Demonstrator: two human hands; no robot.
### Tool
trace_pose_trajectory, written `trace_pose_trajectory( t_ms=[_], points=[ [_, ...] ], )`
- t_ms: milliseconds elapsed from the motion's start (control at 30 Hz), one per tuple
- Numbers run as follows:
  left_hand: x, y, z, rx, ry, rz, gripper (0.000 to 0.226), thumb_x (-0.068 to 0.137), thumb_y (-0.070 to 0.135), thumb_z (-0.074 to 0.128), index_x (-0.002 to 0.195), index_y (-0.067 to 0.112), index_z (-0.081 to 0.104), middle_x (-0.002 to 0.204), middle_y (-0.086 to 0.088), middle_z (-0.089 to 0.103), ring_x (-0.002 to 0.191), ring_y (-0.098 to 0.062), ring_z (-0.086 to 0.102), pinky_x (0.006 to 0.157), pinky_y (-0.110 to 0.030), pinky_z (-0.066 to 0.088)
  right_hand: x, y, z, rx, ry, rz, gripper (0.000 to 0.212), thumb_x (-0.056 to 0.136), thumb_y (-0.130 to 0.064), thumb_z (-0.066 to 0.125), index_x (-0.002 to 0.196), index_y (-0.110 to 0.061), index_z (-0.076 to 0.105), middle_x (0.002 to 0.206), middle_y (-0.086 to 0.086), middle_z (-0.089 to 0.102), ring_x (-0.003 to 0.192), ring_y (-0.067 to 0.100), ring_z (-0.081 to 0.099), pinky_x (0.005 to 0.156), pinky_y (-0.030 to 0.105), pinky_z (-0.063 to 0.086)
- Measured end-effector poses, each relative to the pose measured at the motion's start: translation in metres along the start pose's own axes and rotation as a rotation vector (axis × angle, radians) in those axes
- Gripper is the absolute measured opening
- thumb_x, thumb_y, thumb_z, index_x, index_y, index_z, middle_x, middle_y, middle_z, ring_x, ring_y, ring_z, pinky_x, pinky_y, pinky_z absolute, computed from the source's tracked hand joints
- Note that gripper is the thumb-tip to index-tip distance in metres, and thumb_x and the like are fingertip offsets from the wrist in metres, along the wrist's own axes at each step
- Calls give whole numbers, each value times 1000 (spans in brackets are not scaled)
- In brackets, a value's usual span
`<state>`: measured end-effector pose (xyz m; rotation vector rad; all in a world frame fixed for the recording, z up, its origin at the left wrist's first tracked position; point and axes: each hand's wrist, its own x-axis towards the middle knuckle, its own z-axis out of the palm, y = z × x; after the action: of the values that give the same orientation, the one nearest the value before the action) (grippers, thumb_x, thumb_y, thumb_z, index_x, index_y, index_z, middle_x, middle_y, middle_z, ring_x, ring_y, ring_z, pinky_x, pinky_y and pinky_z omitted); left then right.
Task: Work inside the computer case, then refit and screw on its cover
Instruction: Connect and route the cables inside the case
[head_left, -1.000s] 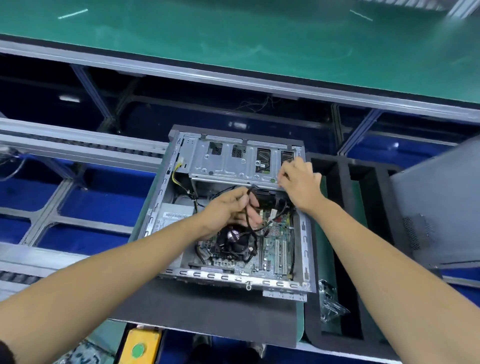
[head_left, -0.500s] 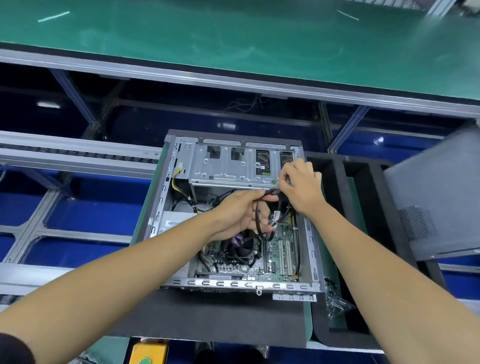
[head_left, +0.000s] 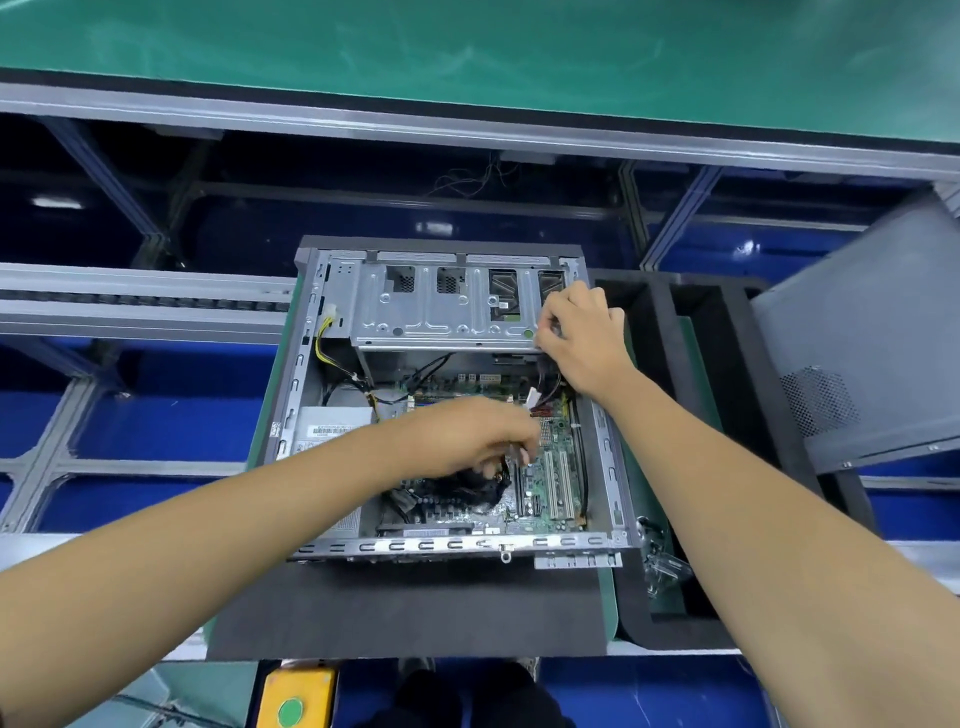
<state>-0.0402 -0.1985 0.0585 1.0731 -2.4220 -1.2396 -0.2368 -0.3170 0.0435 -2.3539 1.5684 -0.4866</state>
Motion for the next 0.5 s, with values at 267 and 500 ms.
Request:
trace_pose_trajectory(
  t_ms=[267,500],
  points=[
    [17,13,37,80,-396,-44,14,92,15,59,94,18,45,92,-1,55,94,-21,40,89,-43,41,-1,1,0,27,8,0,10,89,-33,53,81,-27,49,94,-13,37,91,8,26,72,34,12],
    [34,13,46,107,-444,-221,33,104,43,51,96,11,50,86,-8,60,83,-23,49,73,-39,43,-2,-1,-1,49,-3,11,12,91,-32,52,81,-27,48,96,-10,40,94,13,30,77,36,17]
  ],
)
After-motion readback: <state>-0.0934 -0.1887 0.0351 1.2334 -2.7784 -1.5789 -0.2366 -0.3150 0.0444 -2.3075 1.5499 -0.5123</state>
